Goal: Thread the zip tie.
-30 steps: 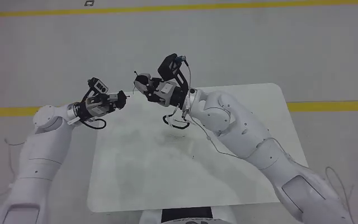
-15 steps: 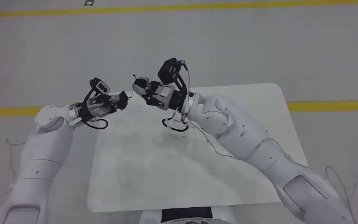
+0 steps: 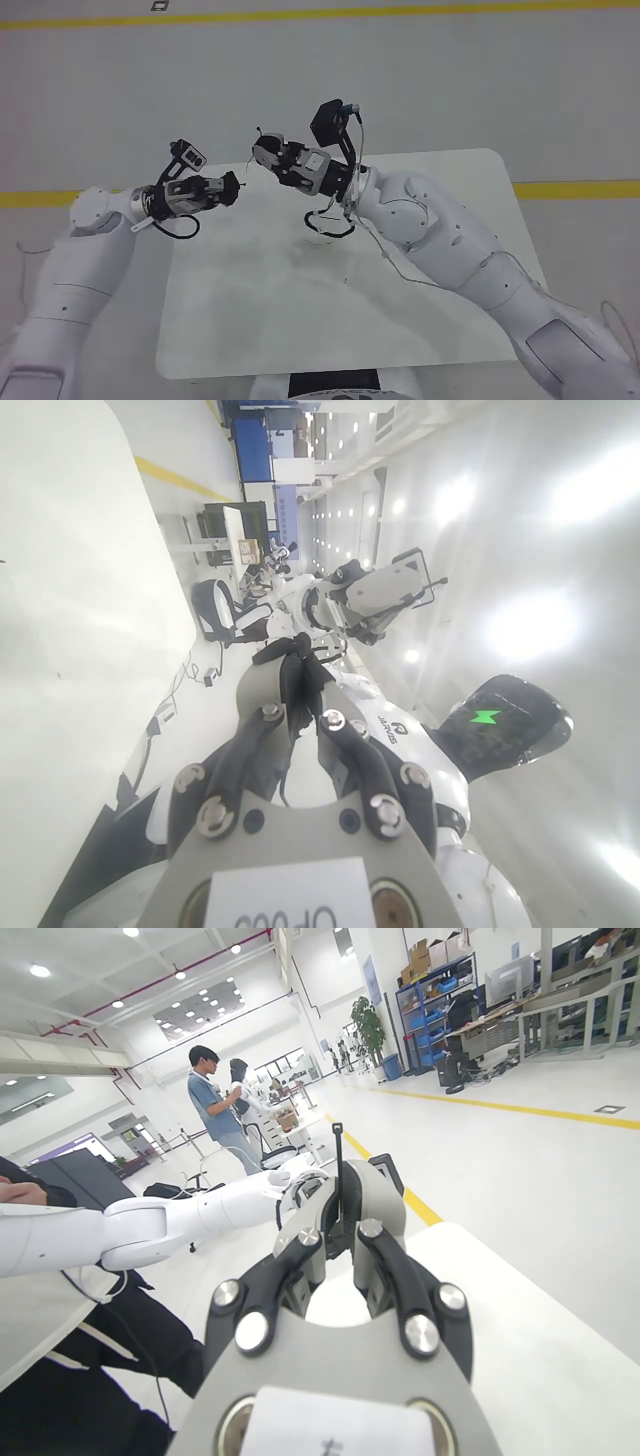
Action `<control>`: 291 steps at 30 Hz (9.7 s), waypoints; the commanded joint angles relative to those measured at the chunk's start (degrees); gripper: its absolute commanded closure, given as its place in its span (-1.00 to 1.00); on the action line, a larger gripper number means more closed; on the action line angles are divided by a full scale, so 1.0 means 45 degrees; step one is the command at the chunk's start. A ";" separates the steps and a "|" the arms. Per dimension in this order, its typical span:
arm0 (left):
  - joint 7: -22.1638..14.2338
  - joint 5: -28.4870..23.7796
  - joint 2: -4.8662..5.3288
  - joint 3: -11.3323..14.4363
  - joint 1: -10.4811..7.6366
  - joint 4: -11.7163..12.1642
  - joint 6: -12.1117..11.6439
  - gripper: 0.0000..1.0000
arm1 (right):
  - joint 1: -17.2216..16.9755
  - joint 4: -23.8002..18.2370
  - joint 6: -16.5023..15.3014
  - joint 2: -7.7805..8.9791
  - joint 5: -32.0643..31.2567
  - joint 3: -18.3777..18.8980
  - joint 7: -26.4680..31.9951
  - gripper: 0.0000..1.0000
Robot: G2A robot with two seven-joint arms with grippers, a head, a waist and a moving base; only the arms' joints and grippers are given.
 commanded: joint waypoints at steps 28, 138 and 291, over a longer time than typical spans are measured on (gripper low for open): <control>0.0000 0.0110 -0.0610 -0.0396 0.0498 -0.0298 -0.1501 1.00 | -0.0702 -0.1817 0.0000 0.1249 -0.0651 0.0124 -0.0093 1.00; 0.0000 0.1403 -0.0544 -0.1122 0.1240 -0.1657 -0.0830 1.00 | 0.2485 -0.1301 0.0000 0.2775 -0.5242 -0.4421 -0.4792 1.00; 0.0000 0.1117 -0.0408 -0.0817 0.1120 -0.1628 -0.0840 1.00 | 0.3518 -0.0591 0.0000 0.2797 -0.5166 -0.5654 -0.5912 1.00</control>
